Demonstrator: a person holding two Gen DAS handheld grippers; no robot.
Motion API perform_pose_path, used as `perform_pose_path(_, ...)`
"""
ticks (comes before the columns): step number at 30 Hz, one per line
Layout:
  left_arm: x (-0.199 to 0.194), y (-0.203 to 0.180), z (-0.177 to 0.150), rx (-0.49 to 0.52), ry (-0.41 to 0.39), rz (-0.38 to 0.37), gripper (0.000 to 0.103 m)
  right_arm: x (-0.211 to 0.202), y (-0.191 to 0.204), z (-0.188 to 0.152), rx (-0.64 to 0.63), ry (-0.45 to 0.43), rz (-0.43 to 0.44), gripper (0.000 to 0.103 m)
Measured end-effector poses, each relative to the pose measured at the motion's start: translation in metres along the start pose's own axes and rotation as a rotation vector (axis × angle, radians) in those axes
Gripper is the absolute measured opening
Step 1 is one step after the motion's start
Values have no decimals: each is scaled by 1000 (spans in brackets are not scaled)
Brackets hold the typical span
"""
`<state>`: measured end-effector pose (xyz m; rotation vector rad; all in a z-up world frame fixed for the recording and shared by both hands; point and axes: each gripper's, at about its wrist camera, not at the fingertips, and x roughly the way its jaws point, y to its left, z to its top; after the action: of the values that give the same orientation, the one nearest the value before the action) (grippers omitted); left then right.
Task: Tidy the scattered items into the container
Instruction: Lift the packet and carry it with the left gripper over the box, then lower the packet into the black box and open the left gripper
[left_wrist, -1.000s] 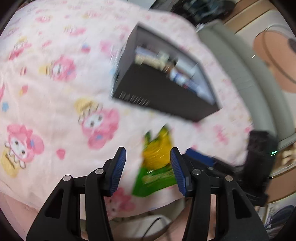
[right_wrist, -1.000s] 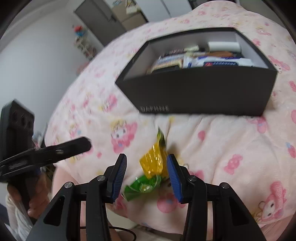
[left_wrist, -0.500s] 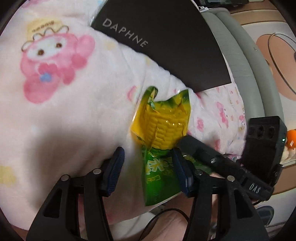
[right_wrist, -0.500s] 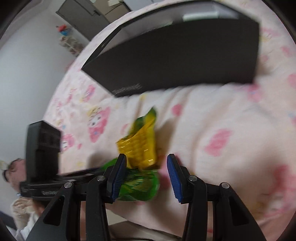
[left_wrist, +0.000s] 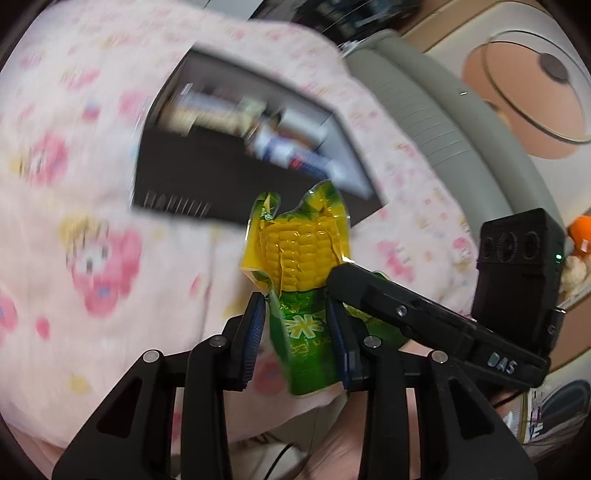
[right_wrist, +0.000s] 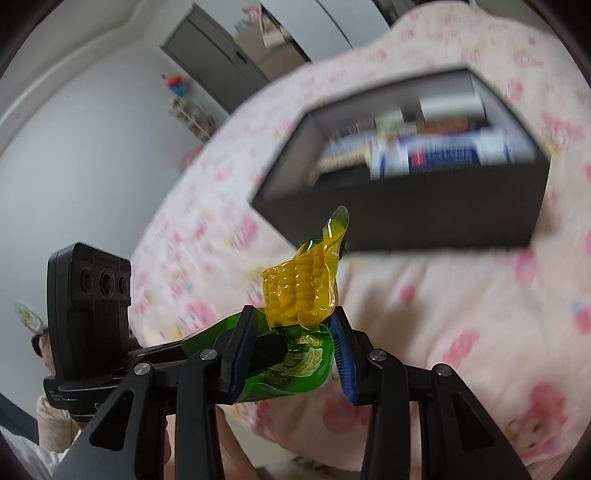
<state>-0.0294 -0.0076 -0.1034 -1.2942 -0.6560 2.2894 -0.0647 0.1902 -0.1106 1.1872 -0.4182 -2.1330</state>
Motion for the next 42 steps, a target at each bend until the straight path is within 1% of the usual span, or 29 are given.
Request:
perform_pose_path(2, 0, -12, 26, 17, -20, -4, 33, -10, 3, 20, -11, -38, 6, 35)
perform_pose_path(4, 12, -19, 54, 9, -27, -1, 32, -15, 0, 45, -16, -72, -3, 35)
perform_pose_path(7, 35, -19, 98, -3, -56, 40, 29, -5, -12, 90, -16, -104, -30, 34)
perform_pose_path(9, 55, -12, 122, -11, -65, 80, 29, 12, -25, 115, -13, -93, -59, 34)
perform_pose_path(11, 76, -3, 140, -22, -55, 144, 29, 38, -41, 139, -8, -44, -132, 34)
perform_pose_path(13, 92, 7, 151, -29, -29, 218, 29, 58, -53, 151, 2, -7, -205, 34)
perform_pose_path(15, 103, 13, 158, -33, -6, 268, 29, 74, -62, 157, 16, 39, -284, 34)
perform_pose_path(16, 104, 14, 159, -32, -3, 286, 32, 77, -65, 156, 25, 46, -303, 35)
perform_pose_path(17, 104, 15, 160, -29, -2, 298, 37, 76, -66, 155, 30, 37, -315, 38)
perform_pose_path(19, 103, 13, 159, -18, -6, 290, 41, 73, -69, 152, 39, 20, -341, 41)
perform_pose_path(20, 102, 11, 156, -11, -5, 275, 42, 70, -69, 149, 39, 11, -365, 41)
perform_pose_path(23, 100, -1, 146, 55, 4, 245, 43, 57, -70, 141, 31, -27, -462, 41)
perform_pose_path(25, 108, -7, 140, 104, 54, 233, 43, 52, -70, 137, 5, -46, -515, 42)
perform_pose_path(26, 114, -7, 140, 110, 78, 236, 43, 51, -70, 136, -14, -49, -538, 42)
perform_pose_path(28, 128, -5, 140, 113, 125, 267, 43, 54, -68, 135, -57, -37, -578, 42)
perform_pose_path(31, 143, 6, 148, 76, 152, 340, 43, 58, -73, 134, -62, -9, -567, 42)
perform_pose_path(33, 146, 17, 157, 36, 140, 372, 43, 56, -78, 131, -39, -5, -545, 42)
perform_pose_path(34, 146, 21, 162, 21, 132, 384, 45, 54, -79, 129, -35, -9, -543, 42)
perform_pose_path(36, 144, 26, 165, 12, 120, 377, 46, 50, -79, 126, -28, -14, -538, 43)
perform_pose_path(38, 138, 20, 164, 42, 96, 381, 47, 45, -81, 125, -21, -15, -537, 43)
perform_pose_path(40, 129, 7, 159, 101, 61, 394, 47, 41, -82, 125, -14, -21, -555, 44)
perform_pose_path(42, 118, -6, 158, 153, 21, 384, 52, 36, -81, 127, -1, -29, -563, 44)
